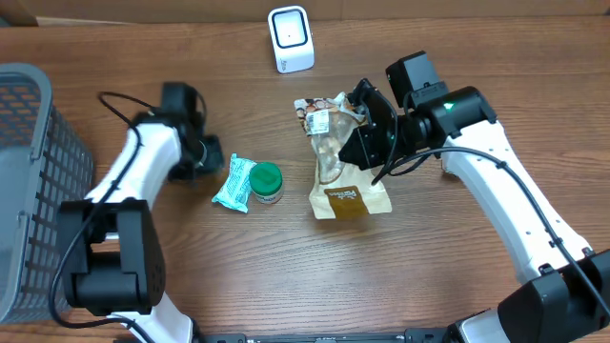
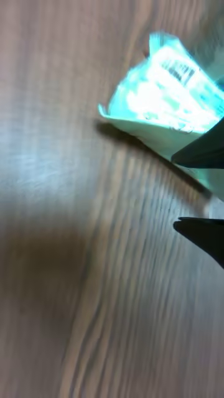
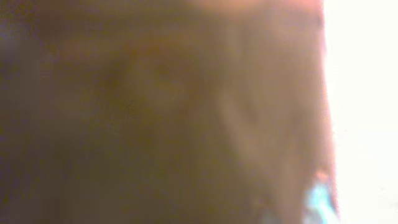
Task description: Scan the item barcode
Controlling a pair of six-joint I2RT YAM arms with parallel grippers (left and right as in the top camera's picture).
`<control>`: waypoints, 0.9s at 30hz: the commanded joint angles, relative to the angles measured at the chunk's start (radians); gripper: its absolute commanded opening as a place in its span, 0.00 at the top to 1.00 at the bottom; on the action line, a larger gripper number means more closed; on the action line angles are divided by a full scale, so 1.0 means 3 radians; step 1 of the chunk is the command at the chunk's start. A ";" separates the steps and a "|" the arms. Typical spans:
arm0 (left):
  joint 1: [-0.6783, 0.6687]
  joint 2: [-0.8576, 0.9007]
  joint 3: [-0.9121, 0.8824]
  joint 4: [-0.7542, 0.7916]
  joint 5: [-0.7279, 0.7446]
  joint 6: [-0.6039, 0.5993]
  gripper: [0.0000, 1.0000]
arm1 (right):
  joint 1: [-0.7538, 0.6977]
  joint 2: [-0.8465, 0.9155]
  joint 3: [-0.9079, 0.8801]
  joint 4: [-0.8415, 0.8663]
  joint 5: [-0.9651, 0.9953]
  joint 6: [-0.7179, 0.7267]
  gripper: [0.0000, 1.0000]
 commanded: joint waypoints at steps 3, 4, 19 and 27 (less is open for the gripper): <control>0.0089 0.0023 0.0886 -0.0666 0.0018 0.0037 0.80 | -0.0132 -0.0078 0.0109 -0.0006 -0.0122 -0.0006 0.96; 0.0089 0.0023 0.1031 -0.0786 -0.0037 0.0071 0.78 | -0.0132 -0.0078 0.0112 -0.0005 -0.0121 -0.0008 0.96; 0.0491 -0.0075 0.2407 -0.1635 -0.0474 0.0338 0.00 | -0.0132 -0.0078 0.0355 -0.0150 -0.0298 -0.0356 0.96; 0.0676 -0.0102 0.2523 -0.1670 -0.0472 0.0380 0.01 | -0.0120 -0.0078 0.1368 -0.0370 0.0076 -0.0328 0.96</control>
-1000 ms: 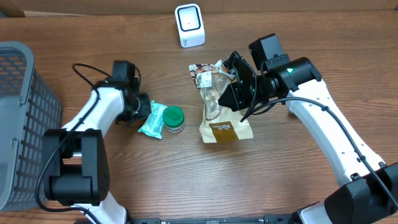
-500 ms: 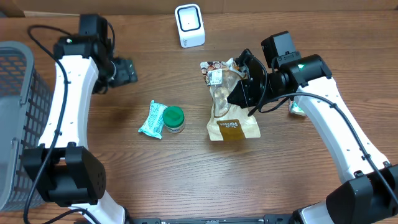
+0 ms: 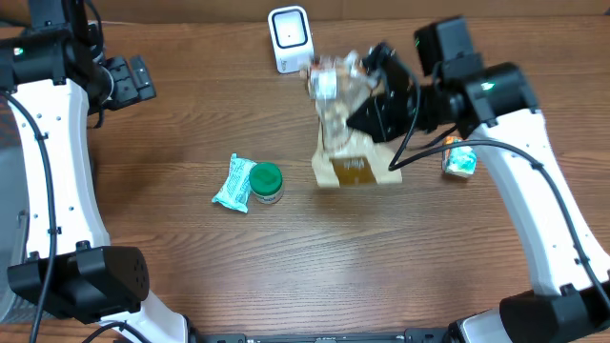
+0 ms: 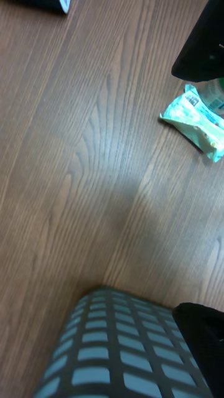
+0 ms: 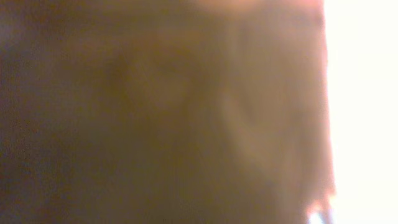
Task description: Scan the item barcode
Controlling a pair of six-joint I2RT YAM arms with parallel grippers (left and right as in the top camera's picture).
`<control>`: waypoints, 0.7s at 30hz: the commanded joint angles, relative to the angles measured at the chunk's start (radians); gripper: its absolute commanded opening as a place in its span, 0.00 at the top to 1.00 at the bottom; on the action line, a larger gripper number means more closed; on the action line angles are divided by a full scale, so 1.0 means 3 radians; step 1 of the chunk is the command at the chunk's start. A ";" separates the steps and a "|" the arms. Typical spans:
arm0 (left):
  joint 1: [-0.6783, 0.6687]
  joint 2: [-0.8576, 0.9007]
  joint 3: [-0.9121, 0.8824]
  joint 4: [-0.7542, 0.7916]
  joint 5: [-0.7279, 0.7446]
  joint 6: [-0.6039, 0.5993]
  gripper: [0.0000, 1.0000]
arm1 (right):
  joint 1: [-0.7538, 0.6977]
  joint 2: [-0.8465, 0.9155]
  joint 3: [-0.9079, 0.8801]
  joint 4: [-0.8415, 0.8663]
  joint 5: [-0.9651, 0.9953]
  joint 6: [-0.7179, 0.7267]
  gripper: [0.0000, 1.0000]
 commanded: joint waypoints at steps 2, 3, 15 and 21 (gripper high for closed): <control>0.0027 -0.0083 0.0047 -0.0011 -0.0034 0.0090 0.01 | 0.0038 -0.0076 0.0645 0.0000 0.0310 0.0009 0.96; 0.0027 -0.0083 0.0046 -0.0011 -0.0034 0.0090 0.00 | 0.0064 -0.0076 0.0752 0.0037 0.0462 0.0039 0.96; 0.0025 -0.0083 0.0046 -0.0011 -0.0034 0.0090 0.00 | 0.0739 0.0328 0.0857 0.1745 0.3159 -0.0506 0.96; 0.0025 -0.0083 0.0046 -0.0011 -0.0034 0.0090 0.00 | 0.0771 0.1092 0.0857 0.2653 0.3901 -0.1476 0.96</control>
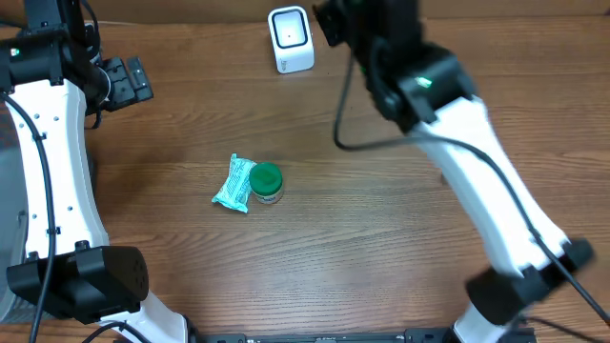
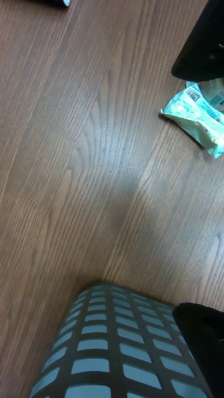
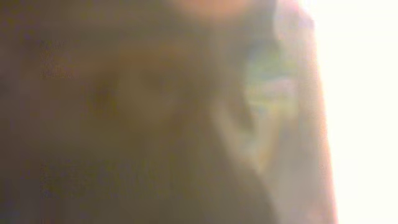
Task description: Scan the item barcode
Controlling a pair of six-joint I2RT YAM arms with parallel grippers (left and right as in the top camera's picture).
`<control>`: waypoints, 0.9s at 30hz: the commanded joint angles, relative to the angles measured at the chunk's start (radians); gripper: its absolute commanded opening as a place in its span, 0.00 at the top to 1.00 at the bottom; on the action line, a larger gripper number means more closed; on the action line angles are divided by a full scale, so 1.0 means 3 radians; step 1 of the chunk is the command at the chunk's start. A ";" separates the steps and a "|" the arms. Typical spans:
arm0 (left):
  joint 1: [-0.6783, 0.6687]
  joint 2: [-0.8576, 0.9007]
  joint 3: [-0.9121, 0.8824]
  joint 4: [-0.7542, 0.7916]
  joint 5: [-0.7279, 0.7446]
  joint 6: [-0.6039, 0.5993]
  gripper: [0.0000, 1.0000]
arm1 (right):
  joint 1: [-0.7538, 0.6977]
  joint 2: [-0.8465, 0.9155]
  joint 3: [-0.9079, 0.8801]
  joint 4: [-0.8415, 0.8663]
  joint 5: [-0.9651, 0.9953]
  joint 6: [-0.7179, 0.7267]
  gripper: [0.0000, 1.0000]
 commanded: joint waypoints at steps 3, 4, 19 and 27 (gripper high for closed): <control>-0.0001 -0.0083 0.0046 -0.0011 -0.0017 0.0075 0.01 | -0.0014 0.0790 0.0038 0.0802 0.1190 -0.1115 0.96; -0.0001 -0.0083 0.0046 -0.0011 -0.0017 0.0075 0.01 | -0.0014 0.0968 0.0038 0.0946 0.1198 -0.1331 0.96; -0.0001 -0.0083 0.0046 -0.0011 -0.0017 0.0075 0.00 | -0.0008 0.1854 0.0038 0.1347 0.1174 -0.2154 0.96; -0.0001 -0.0083 0.0046 -0.0011 -0.0017 0.0075 0.00 | 0.0017 0.1963 0.0038 0.1488 0.1193 -0.2150 0.96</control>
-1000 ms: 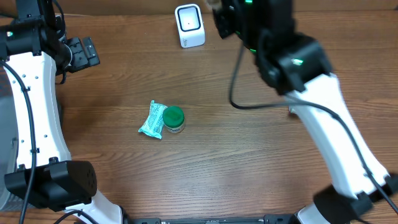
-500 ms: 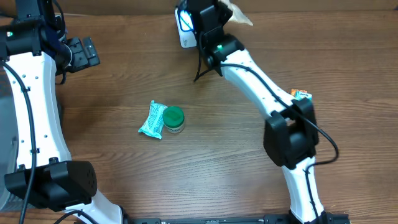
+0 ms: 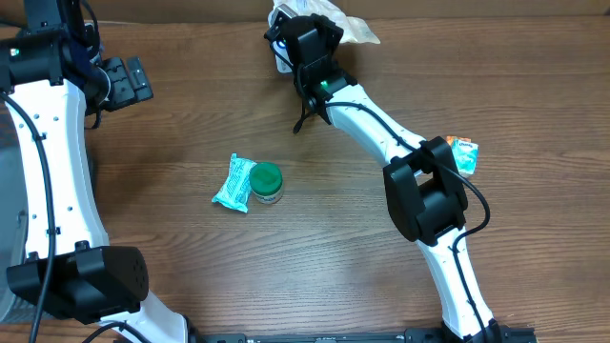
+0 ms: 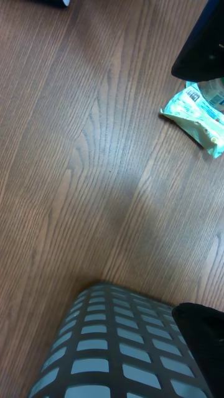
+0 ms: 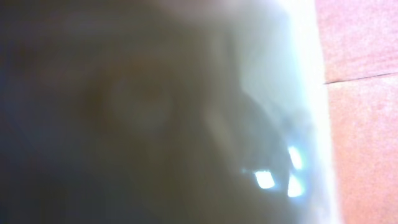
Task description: Scan the item barcode
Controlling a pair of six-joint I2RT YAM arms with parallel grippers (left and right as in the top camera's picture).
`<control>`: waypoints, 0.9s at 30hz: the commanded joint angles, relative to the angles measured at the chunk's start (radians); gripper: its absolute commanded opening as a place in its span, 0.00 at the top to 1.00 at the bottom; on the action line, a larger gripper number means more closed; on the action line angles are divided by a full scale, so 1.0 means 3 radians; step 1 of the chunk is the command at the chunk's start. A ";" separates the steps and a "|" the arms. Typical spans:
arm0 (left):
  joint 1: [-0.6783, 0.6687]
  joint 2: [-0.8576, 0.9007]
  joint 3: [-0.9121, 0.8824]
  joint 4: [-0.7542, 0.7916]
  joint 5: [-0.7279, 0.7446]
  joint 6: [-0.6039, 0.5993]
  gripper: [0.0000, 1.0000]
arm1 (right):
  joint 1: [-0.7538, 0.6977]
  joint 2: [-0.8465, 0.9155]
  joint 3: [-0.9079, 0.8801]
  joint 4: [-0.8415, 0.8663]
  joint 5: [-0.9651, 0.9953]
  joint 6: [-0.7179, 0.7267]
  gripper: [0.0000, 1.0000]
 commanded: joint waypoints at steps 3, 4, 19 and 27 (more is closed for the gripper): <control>-0.0001 -0.0083 0.0046 -0.0008 -0.0017 0.0075 0.01 | 0.0023 0.0033 0.0042 0.0039 0.0042 0.0004 0.96; -0.0001 -0.0083 0.0046 -0.0006 -0.0017 0.0075 0.00 | 0.0023 0.0032 0.0042 0.0038 0.0042 0.0018 0.96; -0.0001 -0.0083 0.0046 -0.0008 -0.0017 0.0075 0.00 | 0.0037 -0.0613 0.0043 -0.0891 -0.0399 0.0855 0.96; -0.0001 -0.0083 0.0046 -0.0008 -0.0017 0.0075 0.00 | -0.0055 -0.1668 0.0043 -0.2243 -0.1387 0.2230 0.96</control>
